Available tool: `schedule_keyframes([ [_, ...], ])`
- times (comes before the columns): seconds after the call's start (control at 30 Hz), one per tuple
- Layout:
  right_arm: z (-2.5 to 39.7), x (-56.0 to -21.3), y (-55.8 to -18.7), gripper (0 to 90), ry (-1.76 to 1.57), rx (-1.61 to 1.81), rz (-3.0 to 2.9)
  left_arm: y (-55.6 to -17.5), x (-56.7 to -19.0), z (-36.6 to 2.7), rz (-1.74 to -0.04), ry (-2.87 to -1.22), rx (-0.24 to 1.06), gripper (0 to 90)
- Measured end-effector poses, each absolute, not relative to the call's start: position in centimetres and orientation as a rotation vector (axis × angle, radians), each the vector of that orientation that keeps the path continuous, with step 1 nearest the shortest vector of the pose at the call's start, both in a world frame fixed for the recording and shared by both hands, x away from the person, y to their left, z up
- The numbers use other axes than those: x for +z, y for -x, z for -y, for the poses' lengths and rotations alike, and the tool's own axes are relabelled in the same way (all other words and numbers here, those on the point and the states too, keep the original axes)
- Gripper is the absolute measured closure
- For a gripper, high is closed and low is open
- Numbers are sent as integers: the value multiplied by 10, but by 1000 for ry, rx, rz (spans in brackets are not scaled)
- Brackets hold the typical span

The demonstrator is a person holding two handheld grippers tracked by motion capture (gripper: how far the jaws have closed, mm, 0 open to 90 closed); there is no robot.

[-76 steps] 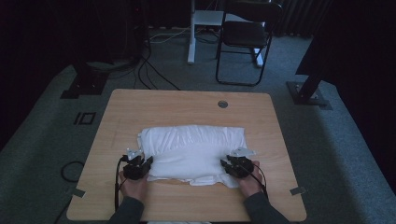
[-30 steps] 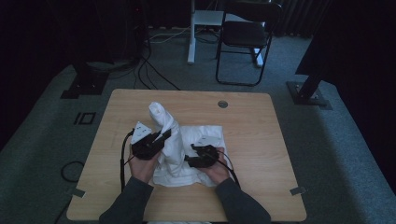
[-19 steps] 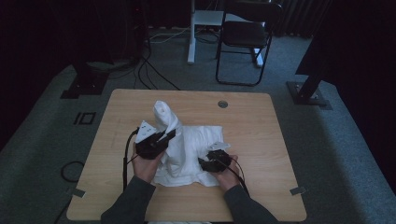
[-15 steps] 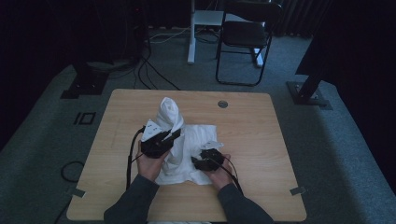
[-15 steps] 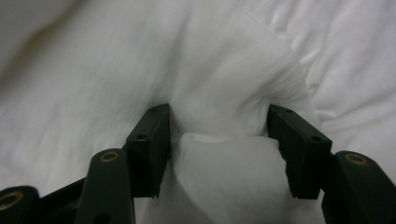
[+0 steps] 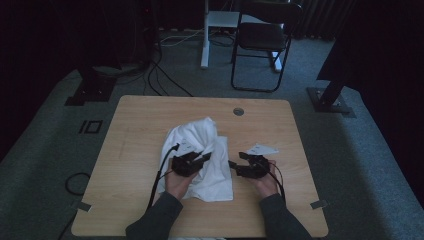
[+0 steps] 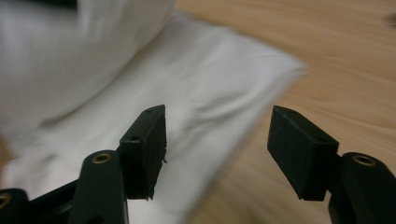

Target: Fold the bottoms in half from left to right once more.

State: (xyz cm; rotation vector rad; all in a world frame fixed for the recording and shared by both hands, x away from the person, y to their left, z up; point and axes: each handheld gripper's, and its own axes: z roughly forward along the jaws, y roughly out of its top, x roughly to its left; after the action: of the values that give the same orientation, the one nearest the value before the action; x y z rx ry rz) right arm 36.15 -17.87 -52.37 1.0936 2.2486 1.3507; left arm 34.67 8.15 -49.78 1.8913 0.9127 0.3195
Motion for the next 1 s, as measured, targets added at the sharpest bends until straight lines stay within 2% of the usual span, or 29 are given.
schedule_keyframes([
  [0.03, 185, -522, -363, 375, -1115, 1356, -2223, -348, -518, -65, -942, -1945, 277, 806],
  [0.13, 200, -512, -363, 376, -1147, 1454, -2148, -349, -542, -48, -932, -2012, 261, 803],
  [0.27, 189, -500, -366, 334, -1108, 1476, -2127, -348, -544, -44, -928, -2017, 270, 797],
  [0.37, 170, -499, -380, 355, -1096, 1396, -2160, -348, -542, -48, -924, -2010, 254, 786],
  [0.43, 158, -504, -395, 441, -1125, 1347, -2195, -347, -541, -49, -916, -2007, 247, 759],
  [0.5, 152, -509, -409, 655, -1162, 1344, -2234, -346, -537, -51, -920, -1989, 225, 710],
  [0.6, 147, -515, -423, 746, -1200, 1305, -2262, -342, -520, -58, -933, -1951, 227, 615],
  [0.73, 145, -519, -432, 742, -1228, 1276, -2268, -331, -475, -81, -879, -1859, 305, 583],
  [0.83, 148, -522, -435, 695, -1246, 1250, -2278, -333, -447, -107, -914, -1820, 486, 594],
  [0.87, 150, -522, -435, 674, -1248, 1240, -2280, -337, -442, -116, -945, -1815, 513, 599],
  [0.93, 154, -520, -433, 642, -1255, 1227, -2272, -353, -443, -133, -1014, -1824, 480, 604],
  [1.0, 158, -513, -430, 557, -1234, 1244, -2251, -368, -452, -145, -1068, -1844, 513, 605],
])
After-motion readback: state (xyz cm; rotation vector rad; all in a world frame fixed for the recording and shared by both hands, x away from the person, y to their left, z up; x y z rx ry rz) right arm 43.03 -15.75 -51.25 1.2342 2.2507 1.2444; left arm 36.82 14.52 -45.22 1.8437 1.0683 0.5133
